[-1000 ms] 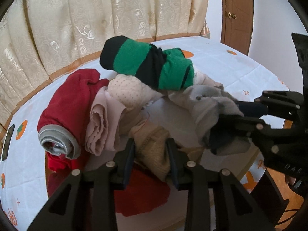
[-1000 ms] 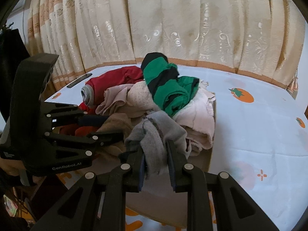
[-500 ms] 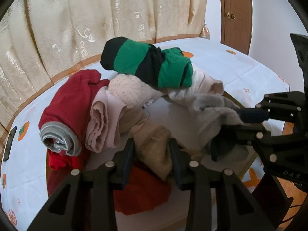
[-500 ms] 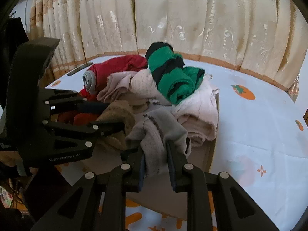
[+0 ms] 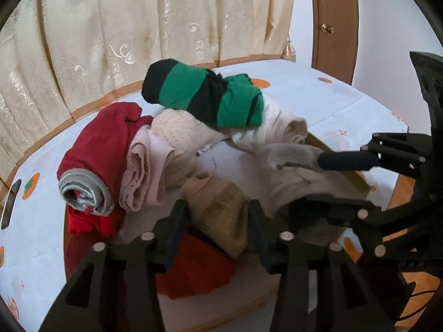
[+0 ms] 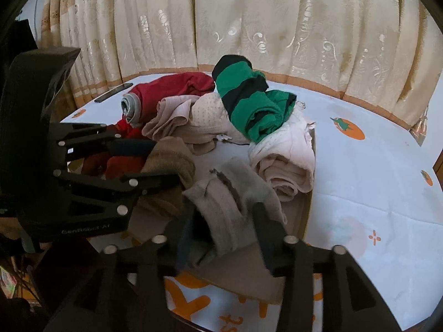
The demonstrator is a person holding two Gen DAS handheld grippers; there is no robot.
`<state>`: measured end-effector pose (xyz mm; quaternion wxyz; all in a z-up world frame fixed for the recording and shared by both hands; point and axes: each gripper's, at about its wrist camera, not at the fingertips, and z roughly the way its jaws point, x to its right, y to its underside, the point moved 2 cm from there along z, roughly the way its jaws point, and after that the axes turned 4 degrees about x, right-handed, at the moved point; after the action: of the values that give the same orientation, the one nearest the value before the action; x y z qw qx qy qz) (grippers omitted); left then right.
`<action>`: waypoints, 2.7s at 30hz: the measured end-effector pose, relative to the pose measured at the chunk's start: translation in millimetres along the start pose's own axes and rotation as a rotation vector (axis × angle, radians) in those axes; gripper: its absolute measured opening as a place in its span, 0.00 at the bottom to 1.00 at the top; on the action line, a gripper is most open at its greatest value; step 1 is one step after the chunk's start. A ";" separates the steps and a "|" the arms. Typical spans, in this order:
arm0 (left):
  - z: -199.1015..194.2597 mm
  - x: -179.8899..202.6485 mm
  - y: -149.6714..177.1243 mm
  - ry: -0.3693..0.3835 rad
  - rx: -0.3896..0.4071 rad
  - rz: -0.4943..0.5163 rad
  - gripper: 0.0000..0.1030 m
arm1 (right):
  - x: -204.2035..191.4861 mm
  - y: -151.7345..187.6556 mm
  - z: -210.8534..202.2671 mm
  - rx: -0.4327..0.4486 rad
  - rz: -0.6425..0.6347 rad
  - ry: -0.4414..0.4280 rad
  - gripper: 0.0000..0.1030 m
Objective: Take underwear out of drawer
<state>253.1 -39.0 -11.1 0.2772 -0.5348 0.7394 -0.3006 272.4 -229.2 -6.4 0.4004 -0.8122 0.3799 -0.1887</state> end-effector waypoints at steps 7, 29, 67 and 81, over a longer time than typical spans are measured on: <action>-43.7 -0.5 5.8 0.014 0.089 -0.061 0.69 | -0.6 1.8 -38.3 0.081 0.036 0.033 0.58; -159.1 -0.1 33.5 -0.104 0.339 -0.166 0.94 | -50.2 6.1 -144.7 0.366 0.062 0.043 0.67; -174.8 -4.3 26.7 -0.131 0.357 -0.176 1.00 | -55.5 10.9 -147.8 0.377 0.041 0.025 0.68; -173.7 -9.7 20.0 -0.147 0.355 -0.177 1.00 | -56.6 9.9 -143.1 0.355 0.028 0.014 0.68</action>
<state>116.2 1.0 90.6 0.3929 -0.5610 0.6028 -0.4095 144.2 -262.1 72.6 0.5375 -0.7220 0.3546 -0.2531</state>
